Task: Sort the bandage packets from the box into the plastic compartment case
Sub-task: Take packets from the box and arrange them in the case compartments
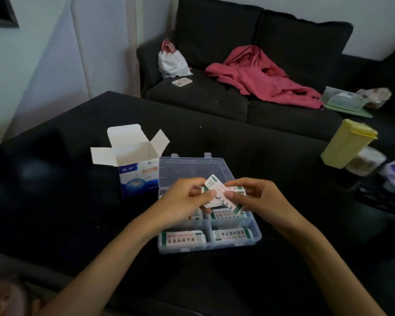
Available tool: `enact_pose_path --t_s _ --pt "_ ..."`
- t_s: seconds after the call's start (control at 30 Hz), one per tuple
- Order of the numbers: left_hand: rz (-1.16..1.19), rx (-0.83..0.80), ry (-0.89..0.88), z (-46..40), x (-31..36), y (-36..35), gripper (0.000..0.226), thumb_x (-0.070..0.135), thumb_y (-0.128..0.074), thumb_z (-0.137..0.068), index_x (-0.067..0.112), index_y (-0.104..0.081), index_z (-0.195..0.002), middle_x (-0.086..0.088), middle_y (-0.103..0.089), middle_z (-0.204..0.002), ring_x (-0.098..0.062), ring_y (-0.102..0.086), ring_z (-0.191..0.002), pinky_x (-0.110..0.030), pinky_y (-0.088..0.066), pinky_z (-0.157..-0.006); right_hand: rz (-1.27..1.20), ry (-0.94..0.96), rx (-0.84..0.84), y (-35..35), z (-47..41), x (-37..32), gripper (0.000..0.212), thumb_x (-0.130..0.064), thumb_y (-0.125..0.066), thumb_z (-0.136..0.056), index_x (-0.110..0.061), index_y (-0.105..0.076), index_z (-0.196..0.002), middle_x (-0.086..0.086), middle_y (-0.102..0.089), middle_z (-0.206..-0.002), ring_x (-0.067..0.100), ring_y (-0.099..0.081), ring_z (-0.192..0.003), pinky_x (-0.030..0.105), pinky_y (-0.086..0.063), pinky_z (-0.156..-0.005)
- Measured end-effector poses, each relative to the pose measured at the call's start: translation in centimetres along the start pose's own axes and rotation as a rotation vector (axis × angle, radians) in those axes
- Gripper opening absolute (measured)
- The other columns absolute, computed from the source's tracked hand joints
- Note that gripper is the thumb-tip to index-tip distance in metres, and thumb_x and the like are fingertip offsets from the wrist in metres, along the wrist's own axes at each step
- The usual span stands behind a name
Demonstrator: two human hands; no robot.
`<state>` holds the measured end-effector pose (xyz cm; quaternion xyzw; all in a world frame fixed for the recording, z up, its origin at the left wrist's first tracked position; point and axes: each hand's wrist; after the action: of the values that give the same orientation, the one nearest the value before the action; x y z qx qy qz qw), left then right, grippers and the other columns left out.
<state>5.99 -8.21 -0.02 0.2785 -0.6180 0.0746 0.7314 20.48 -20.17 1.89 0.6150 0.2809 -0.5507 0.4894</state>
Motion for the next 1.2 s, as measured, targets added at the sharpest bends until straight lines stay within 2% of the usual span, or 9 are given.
enact_pose_path --t_s 0.2,0.3,0.5,0.6,0.7,0.83,0.9,0.97,1.2 --pt "0.034 0.048 0.03 -0.6 0.0 -1.3 0.012 0.021 -0.056 -0.093 0.031 -0.06 -0.099 0.017 -0.067 -0.09 0.004 -0.067 -0.072 -0.01 -0.048 -0.052 0.065 0.035 -0.014 0.9 0.4 0.7 0.03 -0.01 -0.071 -0.076 -0.025 -0.064 -0.101 -0.007 -0.069 -0.096 0.005 -0.068 -0.086 0.018 -0.054 -0.065" --pt "0.05 0.035 0.024 -0.8 -0.1 -1.6 0.021 0.022 -0.06 -0.09 0.024 -0.062 -0.11 0.011 -0.07 -0.094 0.0 -0.068 -0.076 -0.012 -0.05 -0.055 0.07 0.036 0.047 1.4 0.6 1.3 0.027 -0.009 -0.07 -0.078 -0.024 -0.064 -0.099 -0.005 -0.069 -0.095 0.004 -0.068 -0.085 0.017 -0.054 -0.065" --pt "0.034 -0.057 0.046 -0.9 -0.4 -2.0 0.03 0.014 -0.063 -0.087 0.028 -0.062 -0.114 0.006 -0.072 -0.098 -0.003 -0.07 -0.081 -0.014 -0.053 -0.059 0.048 -0.142 -0.017 3.1 0.8 2.8 0.017 -0.017 -0.064 -0.083 -0.02 -0.065 -0.1 -0.002 -0.073 -0.09 0.009 -0.07 -0.084 0.02 -0.056 -0.065" --pt "0.039 0.019 0.068 -1.2 -0.6 -1.8 0.028 0.011 -0.061 -0.088 0.025 -0.063 -0.111 0.007 -0.071 -0.094 0.0 -0.068 -0.076 -0.013 -0.053 -0.056 0.047 -0.081 0.071 3.4 0.7 3.2 0.016 -0.018 -0.058 -0.089 -0.019 -0.067 -0.102 -0.004 -0.071 -0.093 0.005 -0.068 -0.086 0.018 -0.055 -0.066" --pt "0.088 0.138 0.093 -1.4 -0.6 -1.2 0.026 0.011 -0.06 -0.089 0.026 -0.064 -0.11 0.006 -0.07 -0.095 0.001 -0.068 -0.074 -0.011 -0.051 -0.054 0.07 -0.002 0.201 4.6 0.8 2.8 0.018 -0.017 -0.054 -0.091 -0.028 -0.065 -0.101 -0.012 -0.068 -0.094 0.0 -0.065 -0.087 0.017 -0.054 -0.07" --pt "0.16 0.372 0.068 -1.6 -0.8 -0.4 0.029 0.014 -0.059 -0.09 0.024 -0.062 -0.116 0.005 -0.068 -0.099 0.0 -0.067 -0.075 -0.011 -0.05 -0.052 0.3 0.037 -0.03 5.6 1.6 2.9 0.02 -0.014 -0.061 -0.086 -0.027 -0.066 -0.1 -0.01 -0.068 -0.095 -0.003 -0.064 -0.089 0.013 -0.052 -0.075" --pt "0.177 0.442 0.06 -1.7 -0.9 -0.2 0.03 0.014 -0.059 -0.09 0.023 -0.059 -0.12 0.005 -0.068 -0.101 -0.003 -0.067 -0.079 -0.012 -0.051 -0.052 0.465 0.012 -0.154 4.8 1.4 3.4 0.016 -0.014 -0.064 -0.084 -0.024 -0.067 -0.096 -0.006 -0.069 -0.094 0.001 -0.065 -0.087 0.018 -0.054 -0.077" --pt "0.163 0.443 0.058 -1.8 -0.9 -0.4 0.03 0.015 -0.059 -0.09 0.024 -0.059 -0.119 0.008 -0.067 -0.098 -0.003 -0.067 -0.079 -0.011 -0.051 -0.053 0.614 0.026 -0.214 3.8 1.0 4.1 0.013 -0.016 -0.064 -0.084 -0.027 -0.066 -0.091 -0.01 -0.066 -0.095 -0.001 -0.062 -0.089 0.022 -0.053 -0.079" --pt "0.12 0.328 0.078 -1.8 -1.1 -0.6 0.023 0.017 -0.06 -0.09 0.031 -0.061 -0.108 0.012 -0.066 -0.095 0.002 -0.066 -0.073 -0.008 -0.048 -0.051 0.884 0.158 -0.196 2.4 0.6 4.6 0.014 -0.032 -0.069 -0.081 -0.034 -0.068 -0.094 -0.024 -0.058 -0.097 -0.009 -0.051 -0.081 0.012 -0.04 -0.068"
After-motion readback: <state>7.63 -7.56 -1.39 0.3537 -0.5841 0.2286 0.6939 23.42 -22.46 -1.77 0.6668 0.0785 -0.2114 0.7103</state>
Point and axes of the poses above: each hand's wrist, its own z-axis away from the middle knuckle, its own y-axis out of the back of the hand, x = y × z
